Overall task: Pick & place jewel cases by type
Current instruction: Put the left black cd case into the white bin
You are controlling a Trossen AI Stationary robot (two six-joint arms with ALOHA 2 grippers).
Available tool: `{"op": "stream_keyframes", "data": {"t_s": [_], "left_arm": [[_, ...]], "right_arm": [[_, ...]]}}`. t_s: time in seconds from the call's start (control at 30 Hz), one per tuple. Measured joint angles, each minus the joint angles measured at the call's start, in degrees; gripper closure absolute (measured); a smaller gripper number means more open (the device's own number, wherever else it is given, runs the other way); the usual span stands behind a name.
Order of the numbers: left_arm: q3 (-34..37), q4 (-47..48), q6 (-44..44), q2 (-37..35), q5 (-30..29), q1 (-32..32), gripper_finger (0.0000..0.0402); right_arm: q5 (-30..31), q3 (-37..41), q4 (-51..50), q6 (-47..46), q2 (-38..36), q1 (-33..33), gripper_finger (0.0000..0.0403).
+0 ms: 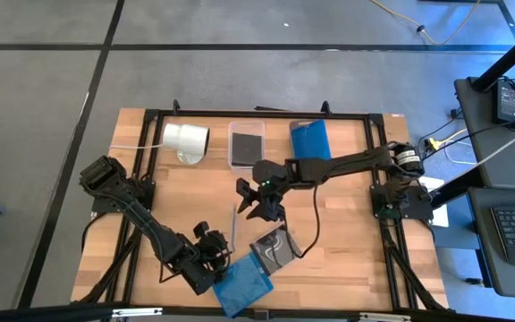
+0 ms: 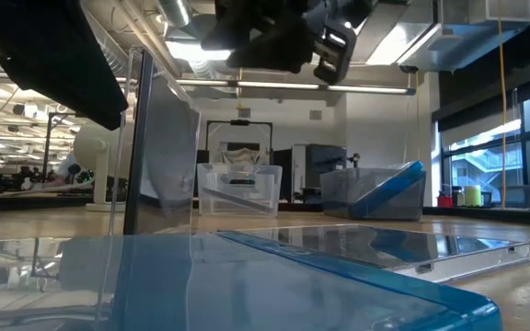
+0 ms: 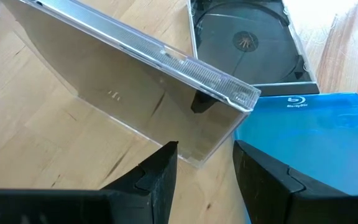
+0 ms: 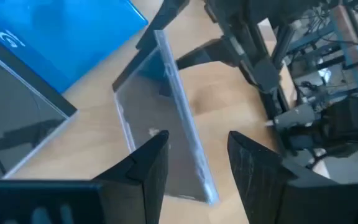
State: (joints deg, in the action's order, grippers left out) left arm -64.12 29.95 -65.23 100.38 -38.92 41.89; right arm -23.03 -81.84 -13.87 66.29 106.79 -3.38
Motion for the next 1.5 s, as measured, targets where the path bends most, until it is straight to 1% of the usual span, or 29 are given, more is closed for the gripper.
{"op": "stream_keyframes", "data": {"t_s": [0.1, 0.17, 0.27, 0.37, 0.4, 0.53, 0.63, 0.77, 0.87, 1.0, 1.07, 1.2, 1.3, 1.4, 1.5], "left_arm": [[0.00, 0.00, 0.02, 0.00, -0.02, 0.00, 0.0249], [-0.02, 0.00, 0.02, 0.00, -0.01, 0.02, 0.0249], [-0.02, 0.00, 0.02, 0.00, -0.02, 0.02, 0.0249], [-0.02, 0.00, 0.02, 0.00, -0.02, 0.00, 0.0249], [-0.02, 0.01, 0.02, 0.00, -0.02, 0.02, 0.0249], [-0.02, 0.02, 0.02, 0.00, -0.02, 0.00, 0.0249], [-0.02, 0.00, 0.02, 0.00, -0.02, 0.02, 0.0249], [-0.02, -0.02, 0.00, 0.00, -0.02, 0.01, 0.0249], [-0.02, -0.22, 0.00, 0.00, -0.02, 0.01, 0.0249], [-0.02, -0.22, 0.00, 0.00, -0.02, 0.00, 0.0249], [-0.02, -0.22, -0.10, 0.00, 0.10, 0.02, 0.0249], [-0.02, -0.22, -0.47, 0.00, 4.60, 0.13, 0.0249], [-0.02, -0.22, -1.24, 0.00, 5.49, 0.15, 0.0247], [-0.02, -0.30, -1.74, 0.00, 5.51, 0.13, 0.0237], [-0.02, -0.42, -1.99, 0.00, 5.47, 0.13, 0.0211]], "right_arm": [[-0.32, 0.02, 0.81, -0.83, 0.90, -0.02, 0.0235], [0.47, 0.02, 0.76, -4.44, 1.25, -0.02, 0.0235], [2.29, 0.02, -1.84, -9.50, 1.31, -0.04, 0.0235], [1.77, 0.06, -5.81, -11.56, 1.31, -0.04, 0.0235], [1.59, 0.70, -5.60, -12.23, 1.30, -0.18, 0.0235], [1.54, 7.37, 2.09, -13.83, 1.32, -1.82, 0.0235], [3.74, 12.90, 12.01, -15.38, 1.35, -3.27, 0.0235], [9.26, 19.33, 25.84, -23.04, 1.35, -4.66, 0.0235], [11.13, 22.84, 34.53, -30.42, 1.33, -5.22, 0.0235], [13.58, 25.68, 36.94, -33.25, 1.33, -5.63, 0.0235], [13.60, 25.98, 37.03, -33.97, 1.33, -5.61, 0.0235], [13.60, 26.00, 36.67, -34.52, 1.33, -5.57, 0.0235], [13.60, 26.00, 36.85, -34.50, 1.33, -5.57, 0.0235], [13.60, 26.03, 36.83, -34.46, 1.33, -5.56, 0.0235], [13.58, 26.03, 36.81, -34.37, 1.33, -5.55, 0.0235]]}}
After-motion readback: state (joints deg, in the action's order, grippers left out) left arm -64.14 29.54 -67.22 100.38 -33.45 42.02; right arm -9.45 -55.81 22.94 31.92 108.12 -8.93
